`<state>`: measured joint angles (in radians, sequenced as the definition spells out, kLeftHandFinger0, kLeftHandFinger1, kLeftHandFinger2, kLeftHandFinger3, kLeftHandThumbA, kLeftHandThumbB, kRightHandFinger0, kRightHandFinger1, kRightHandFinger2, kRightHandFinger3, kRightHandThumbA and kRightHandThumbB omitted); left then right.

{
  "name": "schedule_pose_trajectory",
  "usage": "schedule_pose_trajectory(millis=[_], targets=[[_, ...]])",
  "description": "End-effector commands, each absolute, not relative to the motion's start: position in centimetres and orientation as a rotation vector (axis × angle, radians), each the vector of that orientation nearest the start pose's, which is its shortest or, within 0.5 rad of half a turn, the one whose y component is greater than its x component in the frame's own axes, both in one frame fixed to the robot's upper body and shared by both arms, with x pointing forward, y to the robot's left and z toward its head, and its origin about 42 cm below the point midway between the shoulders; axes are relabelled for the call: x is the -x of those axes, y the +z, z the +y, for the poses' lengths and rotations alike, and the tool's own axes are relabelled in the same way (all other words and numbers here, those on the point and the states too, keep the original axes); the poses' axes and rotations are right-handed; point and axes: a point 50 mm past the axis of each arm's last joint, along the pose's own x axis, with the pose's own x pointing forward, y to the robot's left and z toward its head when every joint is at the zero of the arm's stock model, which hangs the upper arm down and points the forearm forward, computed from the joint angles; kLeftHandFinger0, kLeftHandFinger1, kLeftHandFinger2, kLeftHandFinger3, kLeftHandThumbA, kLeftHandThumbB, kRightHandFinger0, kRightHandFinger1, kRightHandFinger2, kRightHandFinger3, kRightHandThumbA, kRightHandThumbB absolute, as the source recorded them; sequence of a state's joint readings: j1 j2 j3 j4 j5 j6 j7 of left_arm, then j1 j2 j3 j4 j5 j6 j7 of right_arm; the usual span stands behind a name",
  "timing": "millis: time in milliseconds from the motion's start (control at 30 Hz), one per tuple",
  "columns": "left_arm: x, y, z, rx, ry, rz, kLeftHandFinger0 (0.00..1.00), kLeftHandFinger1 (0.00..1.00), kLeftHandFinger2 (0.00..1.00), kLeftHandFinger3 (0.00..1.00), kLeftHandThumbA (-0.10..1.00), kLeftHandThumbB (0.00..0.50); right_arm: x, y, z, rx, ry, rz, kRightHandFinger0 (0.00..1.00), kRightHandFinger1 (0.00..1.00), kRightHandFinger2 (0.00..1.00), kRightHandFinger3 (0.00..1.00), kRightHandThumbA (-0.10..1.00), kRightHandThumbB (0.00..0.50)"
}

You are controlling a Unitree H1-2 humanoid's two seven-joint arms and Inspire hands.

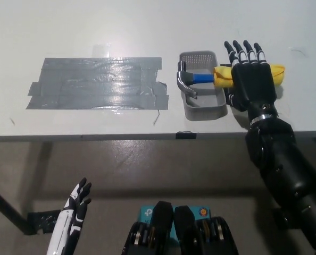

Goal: The robot picks the hammer with right hand and hits the black area on the desk and places it back.

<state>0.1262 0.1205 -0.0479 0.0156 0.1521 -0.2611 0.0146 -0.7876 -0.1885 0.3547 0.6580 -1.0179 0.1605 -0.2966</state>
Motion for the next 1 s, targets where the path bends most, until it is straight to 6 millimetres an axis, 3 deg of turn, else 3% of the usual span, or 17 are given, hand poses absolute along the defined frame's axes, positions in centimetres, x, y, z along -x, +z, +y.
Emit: schedule_pose_trajectory(millis=[0, 300, 433, 500, 533, 567, 600, 633, 667, 700, 733, 767, 800, 833, 867, 967], targets=[[-23.5, 8.2, 24.2, -0.282, -0.071, -0.163, 0.93, 0.96, 0.96, 1.00, 1.00, 0.015, -52.0, 25.5, -15.4, 1.384, -0.165, -0.434, 1.00, 1.00, 1.00, 1.00, 0.87, 0.326], [-23.6, 8.3, 24.3, -0.289, -0.074, -0.166, 0.90, 0.93, 0.92, 1.00, 1.00, 0.032, -53.2, 25.3, -15.4, 1.400, -0.161, -0.403, 1.00, 1.00, 1.00, 1.00, 0.84, 0.329], [-23.6, 8.3, 24.3, -0.290, -0.076, -0.171, 0.86, 0.90, 0.90, 1.00, 1.00, 0.028, -53.7, 25.0, -15.7, 1.412, -0.168, -0.400, 1.00, 1.00, 1.00, 1.00, 0.62, 0.338], [-23.6, 8.3, 24.2, -0.280, -0.077, -0.175, 0.86, 0.89, 0.88, 1.00, 1.00, 0.022, -53.8, 24.6, -16.0, 1.435, -0.200, -0.405, 1.00, 1.00, 1.00, 1.00, 0.45, 0.345], [-23.6, 8.3, 24.2, -0.281, -0.078, -0.177, 0.86, 0.89, 0.87, 1.00, 0.99, 0.016, -53.9, 24.5, -16.2, 1.459, -0.232, -0.418, 1.00, 1.00, 1.00, 0.97, 0.34, 0.323], [-23.6, 8.2, 24.2, -0.284, -0.077, -0.178, 0.86, 0.88, 0.87, 1.00, 1.00, 0.014, -53.9, 24.4, -16.4, 1.471, -0.261, -0.448, 0.92, 0.76, 0.72, 0.72, 0.13, 0.310], [-23.6, 8.3, 24.2, -0.287, -0.076, -0.177, 0.85, 0.88, 0.86, 1.00, 1.00, 0.019, -53.9, 24.2, -16.5, 1.461, -0.276, -0.475, 0.54, 0.47, 0.48, 0.51, -0.05, 0.304], [-23.6, 8.3, 24.2, -0.290, -0.076, -0.175, 0.86, 0.87, 0.86, 1.00, 1.00, 0.014, -53.8, 24.0, -16.8, 1.443, -0.298, -0.518, 0.12, 0.14, 0.25, 0.30, -0.10, 0.287], [-23.6, 8.4, 24.3, -0.286, -0.078, -0.173, 0.86, 0.87, 0.85, 1.00, 1.00, 0.009, -53.8, 23.8, -17.0, 1.447, -0.309, -0.543, 0.00, 0.02, 0.13, 0.20, -0.10, 0.273], [-23.6, 8.4, 24.3, -0.286, -0.078, -0.172, 0.86, 0.87, 0.85, 1.00, 1.00, 0.007, -53.7, 23.8, -17.1, 1.444, -0.308, -0.555, 0.00, 0.00, 0.20, 0.14, -0.10, 0.248], [-23.6, 8.4, 24.3, -0.287, -0.079, -0.175, 0.86, 0.87, 0.85, 1.00, 1.00, 0.001, -53.7, 23.6, -17.4, 1.435, -0.299, -0.572, 0.00, 0.08, 0.41, 0.16, -0.10, 0.240], [-23.7, 8.4, 24.4, -0.291, -0.079, -0.180, 0.85, 0.85, 0.83, 1.00, 1.00, 0.000, -53.6, 23.5, -17.8, 1.428, -0.288, -0.594, 0.00, 0.17, 0.60, 0.28, -0.10, 0.249], [-23.9, 8.5, 24.5, -0.298, -0.079, -0.179, 0.84, 0.84, 0.82, 1.00, 1.00, 0.006, -53.7, 23.6, -18.0, 1.402, -0.275, -0.602, 0.00, 0.27, 0.72, 0.49, -0.10, 0.215], [-24.0, 8.5, 24.5, -0.300, -0.079, -0.178, 0.84, 0.84, 0.82, 1.00, 1.00, 0.005, -53.7, 23.5, -18.1, 1.390, -0.269, -0.605, 0.00, 0.34, 0.74, 0.66, -0.10, 0.195], [-24.0, 8.5, 24.5, -0.299, -0.080, -0.177, 0.84, 0.84, 0.82, 1.00, 1.00, 0.004, -53.6, 23.5, -18.3, 1.368, -0.262, -0.626, 0.00, 0.36, 0.73, 0.77, -0.10, 0.188], [-24.1, 8.6, 24.4, -0.299, -0.084, -0.180, 0.80, 0.82, 0.80, 0.99, 1.00, 0.000, -53.4, 23.6, -18.8, 1.339, -0.242, -0.654, 0.00, 0.36, 0.73, 0.76, -0.10, 0.161]])
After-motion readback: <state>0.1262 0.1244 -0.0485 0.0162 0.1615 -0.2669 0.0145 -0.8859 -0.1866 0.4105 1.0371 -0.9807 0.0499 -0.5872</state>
